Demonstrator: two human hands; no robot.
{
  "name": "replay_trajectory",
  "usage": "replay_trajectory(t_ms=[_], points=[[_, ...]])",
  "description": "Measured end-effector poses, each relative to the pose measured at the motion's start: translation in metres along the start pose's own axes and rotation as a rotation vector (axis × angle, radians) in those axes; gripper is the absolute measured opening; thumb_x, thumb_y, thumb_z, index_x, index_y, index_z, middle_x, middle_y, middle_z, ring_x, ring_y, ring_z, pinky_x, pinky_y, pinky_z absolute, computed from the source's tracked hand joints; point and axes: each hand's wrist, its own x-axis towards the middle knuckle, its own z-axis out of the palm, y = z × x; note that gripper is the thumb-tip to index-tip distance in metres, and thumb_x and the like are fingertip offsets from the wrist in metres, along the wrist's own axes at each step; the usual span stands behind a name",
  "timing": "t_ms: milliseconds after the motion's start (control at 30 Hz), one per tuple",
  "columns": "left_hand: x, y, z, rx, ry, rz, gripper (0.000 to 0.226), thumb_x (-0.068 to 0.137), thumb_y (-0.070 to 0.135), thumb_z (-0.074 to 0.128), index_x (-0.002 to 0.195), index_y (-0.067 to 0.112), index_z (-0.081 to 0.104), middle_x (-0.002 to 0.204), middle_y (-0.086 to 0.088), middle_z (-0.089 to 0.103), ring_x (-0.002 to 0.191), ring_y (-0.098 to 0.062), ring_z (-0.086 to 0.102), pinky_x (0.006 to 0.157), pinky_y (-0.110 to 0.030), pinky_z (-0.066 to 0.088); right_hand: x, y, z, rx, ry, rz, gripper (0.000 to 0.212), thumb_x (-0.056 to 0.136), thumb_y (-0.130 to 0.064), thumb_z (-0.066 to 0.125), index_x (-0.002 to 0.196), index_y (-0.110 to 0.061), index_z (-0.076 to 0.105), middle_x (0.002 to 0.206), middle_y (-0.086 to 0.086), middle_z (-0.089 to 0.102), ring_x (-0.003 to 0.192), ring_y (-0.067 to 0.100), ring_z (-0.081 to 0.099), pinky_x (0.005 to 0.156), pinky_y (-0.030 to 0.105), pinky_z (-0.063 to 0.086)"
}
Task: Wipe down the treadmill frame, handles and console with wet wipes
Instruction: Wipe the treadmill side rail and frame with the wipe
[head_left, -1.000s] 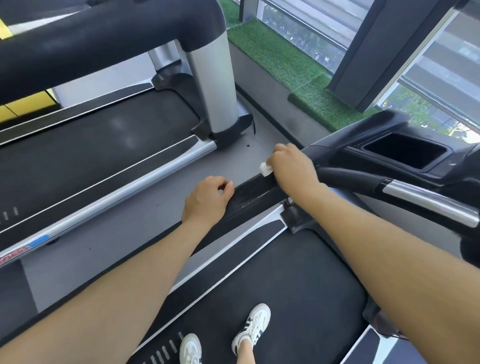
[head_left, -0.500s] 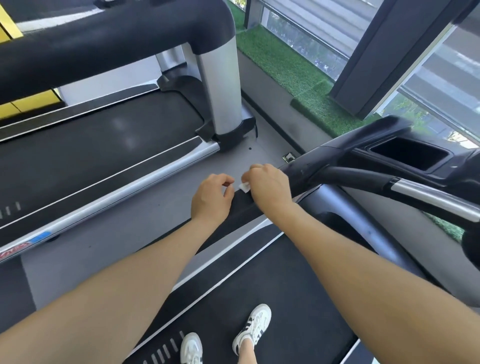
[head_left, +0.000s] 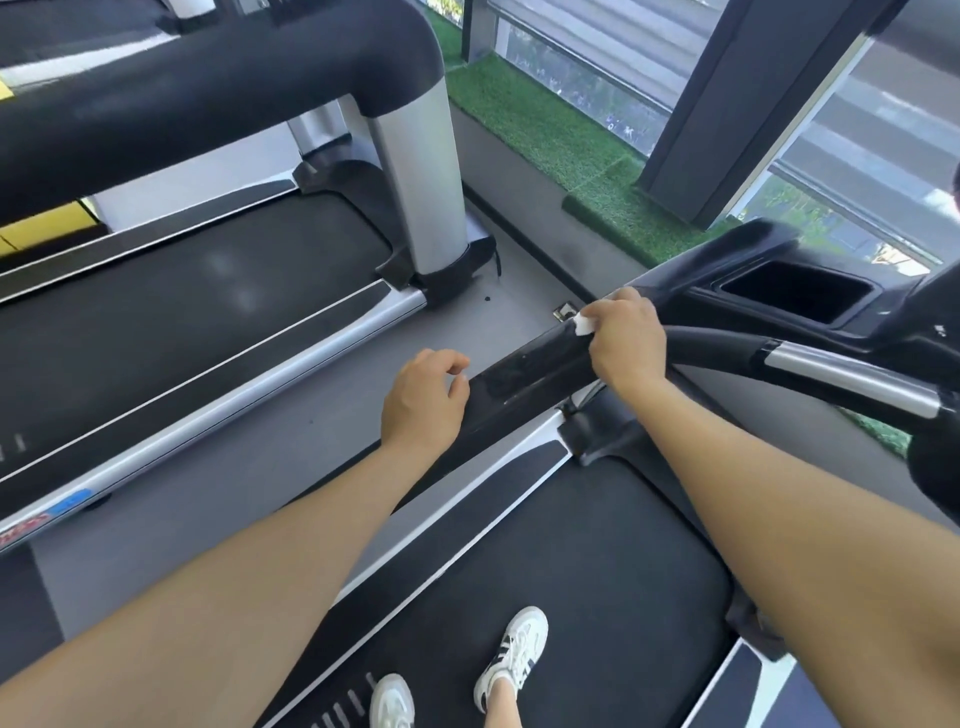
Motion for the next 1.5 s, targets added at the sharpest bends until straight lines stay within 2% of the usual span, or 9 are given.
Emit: replay_trajectory(t_ms=[300,467,667,800,900,1033,1100,1267,1500], points=[[-0.013,-0.011,-0.015,-0.017,-0.005,-0.036,0.025,0.097,0.019,0.049,0.119,0.017,0.061,0.120,0.002,0.058,0.111,-0.015,0.053,0.083,-0.021,0.037,-0.042,-0.044,0.012,0.004,-0.094,-0.084,0.042,0.086,0.006,0.046,0.116,-0.014,0.068,0.119,0.009,0.054,0.109,0.030,0.050,0.082,0.034,0.042],[-0.021,-0.021,-0.023,-0.015,-0.028,-0.055,0.023,0.095,0.019,0.051,0.117,0.019,0.061,0.118,0.003,0.058,0.112,-0.015,0.052,0.083,-0.022,0.034,-0.065,-0.064,0.018,0.012,-0.135,-0.117,0.039,0.083,0.007,0.048,0.110,-0.013,0.069,0.114,0.008,0.055,0.106,0.029,0.052,0.075,0.029,0.040],[-0.024,-0.027,-0.027,-0.010,-0.041,-0.070,0.022,0.093,0.018,0.053,0.114,0.020,0.062,0.116,0.005,0.059,0.111,-0.015,0.053,0.086,-0.024,0.036,-0.083,-0.085,0.018,0.051,-0.223,-0.176,0.036,0.090,0.000,0.050,0.120,-0.015,0.065,0.120,0.008,0.054,0.109,0.029,0.053,0.087,0.033,0.044],[-0.018,-0.025,-0.025,-0.011,-0.052,-0.071,0.022,0.092,0.017,0.054,0.113,0.021,0.062,0.116,0.005,0.060,0.110,-0.016,0.054,0.091,-0.030,0.042,-0.075,-0.083,0.011,0.294,-0.361,-0.138,0.032,0.092,-0.002,0.048,0.114,-0.012,0.068,0.110,0.012,0.065,0.094,0.026,0.060,0.077,0.029,0.048],[-0.006,-0.017,-0.021,-0.022,-0.030,-0.085,0.022,0.093,0.017,0.054,0.113,0.021,0.063,0.115,0.005,0.060,0.110,-0.015,0.054,0.089,-0.028,0.041,-0.045,-0.066,-0.003,0.386,-0.256,-0.084,0.032,0.090,0.001,0.046,0.109,-0.007,0.070,0.100,0.014,0.067,0.085,0.024,0.058,0.073,0.023,0.042],[0.007,-0.002,-0.011,-0.035,-0.006,-0.100,0.023,0.093,0.018,0.053,0.113,0.021,0.063,0.116,0.006,0.060,0.110,-0.015,0.054,0.093,-0.031,0.043,0.008,-0.033,-0.012,0.216,-0.122,-0.085,0.031,0.090,-0.001,0.044,0.108,-0.005,0.069,0.110,0.017,0.056,0.104,0.035,0.052,0.084,0.035,0.044],[0.012,0.005,-0.006,-0.030,0.004,-0.093,0.023,0.093,0.019,0.053,0.113,0.021,0.063,0.116,0.006,0.060,0.109,-0.014,0.054,0.092,-0.030,0.042,0.025,-0.022,-0.010,0.111,-0.101,-0.111,0.031,0.090,0.000,0.043,0.109,-0.006,0.067,0.112,0.016,0.054,0.109,0.035,0.045,0.083,0.037,0.041],[0.018,0.008,0.001,-0.026,0.028,-0.134,0.022,0.093,0.019,0.052,0.112,0.022,0.063,0.115,0.006,0.059,0.109,-0.014,0.054,0.090,-0.028,0.041,0.037,-0.012,-0.007,-0.074,-0.141,-0.096,0.028,0.086,0.007,0.043,0.102,-0.005,0.063,0.106,0.017,0.058,0.099,0.037,0.054,0.071,0.037,0.040],[0.005,-0.003,-0.008,0.000,0.042,-0.154,0.022,0.095,0.019,0.051,0.113,0.019,0.063,0.115,0.005,0.060,0.109,-0.013,0.054,0.082,-0.021,0.033,0.008,-0.038,0.000,-0.061,-0.233,-0.188,0.027,0.086,-0.001,0.045,0.103,-0.008,0.065,0.101,0.016,0.062,0.097,0.037,0.057,0.075,0.035,0.042]])
